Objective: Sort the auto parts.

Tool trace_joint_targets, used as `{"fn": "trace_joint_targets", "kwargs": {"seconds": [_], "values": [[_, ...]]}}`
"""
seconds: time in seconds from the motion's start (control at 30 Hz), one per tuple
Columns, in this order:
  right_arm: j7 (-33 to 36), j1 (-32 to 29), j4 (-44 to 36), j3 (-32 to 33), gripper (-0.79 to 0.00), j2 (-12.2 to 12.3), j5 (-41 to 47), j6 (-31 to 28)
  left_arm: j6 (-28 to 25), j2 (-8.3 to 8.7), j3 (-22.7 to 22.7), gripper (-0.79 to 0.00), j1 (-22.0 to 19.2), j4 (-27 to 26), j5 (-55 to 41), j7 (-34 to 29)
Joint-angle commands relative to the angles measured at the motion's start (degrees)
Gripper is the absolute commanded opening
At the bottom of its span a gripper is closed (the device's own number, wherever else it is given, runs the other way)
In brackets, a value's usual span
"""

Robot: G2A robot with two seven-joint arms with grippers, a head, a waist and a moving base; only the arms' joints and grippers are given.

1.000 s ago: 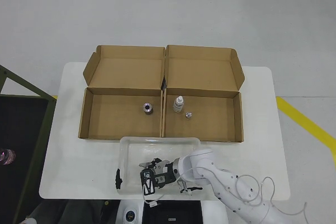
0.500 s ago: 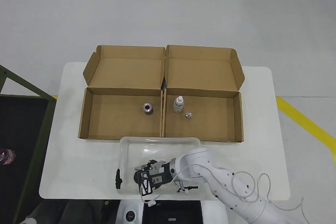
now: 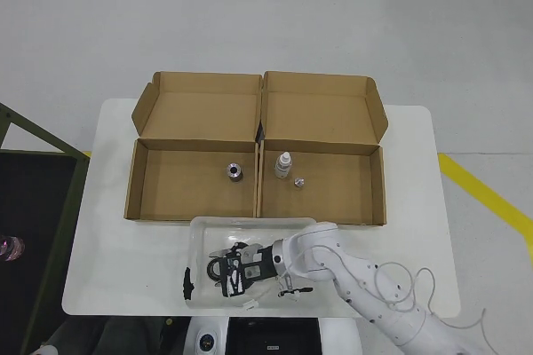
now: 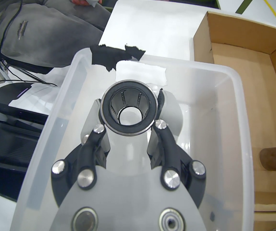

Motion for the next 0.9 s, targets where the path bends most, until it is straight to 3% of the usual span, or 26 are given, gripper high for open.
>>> {"fn": "trace_joint_targets", "kwargs": {"seconds": [0.0,0.87], "values": [[-0.3,-0.2,-1.2,0.7,-0.785,0.2,0.5,-0.1,0.0,0.0,0.0,0.0,0.0,0.0,0.0,0.0],[-3.4,1.2,-6.1,8.7,-0.785,1.8,5.1,0.5,0.0,0.0,0.0,0.0,0.0,0.0,0.0,0.0]]}}
